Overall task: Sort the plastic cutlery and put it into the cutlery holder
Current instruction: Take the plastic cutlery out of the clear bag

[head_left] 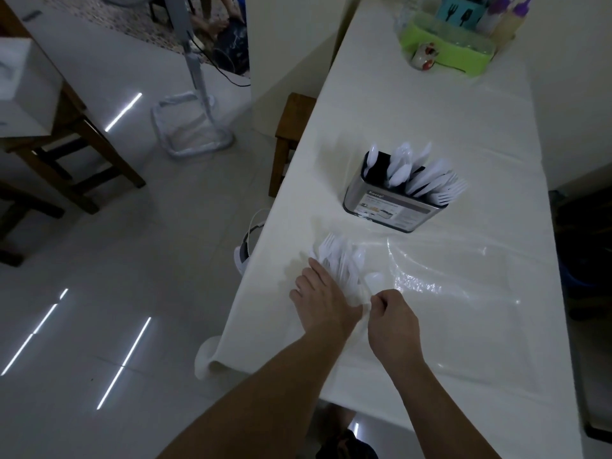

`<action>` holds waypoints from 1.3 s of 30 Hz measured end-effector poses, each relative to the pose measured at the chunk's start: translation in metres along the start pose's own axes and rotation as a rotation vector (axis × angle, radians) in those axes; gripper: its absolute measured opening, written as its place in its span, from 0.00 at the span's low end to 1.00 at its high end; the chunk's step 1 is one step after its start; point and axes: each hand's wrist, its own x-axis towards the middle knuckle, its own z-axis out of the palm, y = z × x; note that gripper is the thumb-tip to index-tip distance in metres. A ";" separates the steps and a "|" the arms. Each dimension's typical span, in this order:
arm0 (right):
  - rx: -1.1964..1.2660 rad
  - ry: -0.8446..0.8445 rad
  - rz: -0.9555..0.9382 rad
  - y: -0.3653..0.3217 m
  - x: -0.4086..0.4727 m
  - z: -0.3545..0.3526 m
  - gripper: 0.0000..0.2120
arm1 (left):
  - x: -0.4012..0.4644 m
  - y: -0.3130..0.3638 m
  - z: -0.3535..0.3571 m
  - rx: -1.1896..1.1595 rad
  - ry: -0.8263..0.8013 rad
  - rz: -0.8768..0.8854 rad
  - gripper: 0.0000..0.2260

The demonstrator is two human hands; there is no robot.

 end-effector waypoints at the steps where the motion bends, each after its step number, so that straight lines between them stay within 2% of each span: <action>1: -0.005 0.002 -0.005 0.001 0.000 0.000 0.06 | 0.000 0.001 0.001 0.009 -0.002 0.002 0.58; 8: -0.020 0.000 0.004 0.003 -0.001 -0.001 0.06 | 0.010 0.000 0.003 0.021 0.016 -0.017 0.53; 12: -0.021 0.001 0.001 0.004 0.001 0.000 0.07 | 0.015 0.000 0.000 0.056 0.044 0.003 0.44; 18: -0.035 -0.012 0.003 0.003 0.000 0.001 0.08 | 0.026 0.010 -0.003 0.060 -0.015 -0.038 0.38; 21: -0.042 -0.018 0.002 0.002 0.000 0.003 0.08 | 0.029 0.008 -0.005 0.079 0.011 -0.023 0.31; 24: -0.046 -0.022 0.000 0.001 0.002 0.005 0.08 | 0.030 0.003 -0.007 0.106 0.034 0.011 0.28; 34: -0.037 -0.031 0.006 0.002 0.008 0.011 0.07 | 0.035 -0.005 -0.013 -0.126 -0.013 0.021 0.15; 39: -0.054 -0.030 -0.016 0.004 0.009 0.016 0.06 | 0.030 -0.020 -0.016 -0.147 -0.020 0.009 0.13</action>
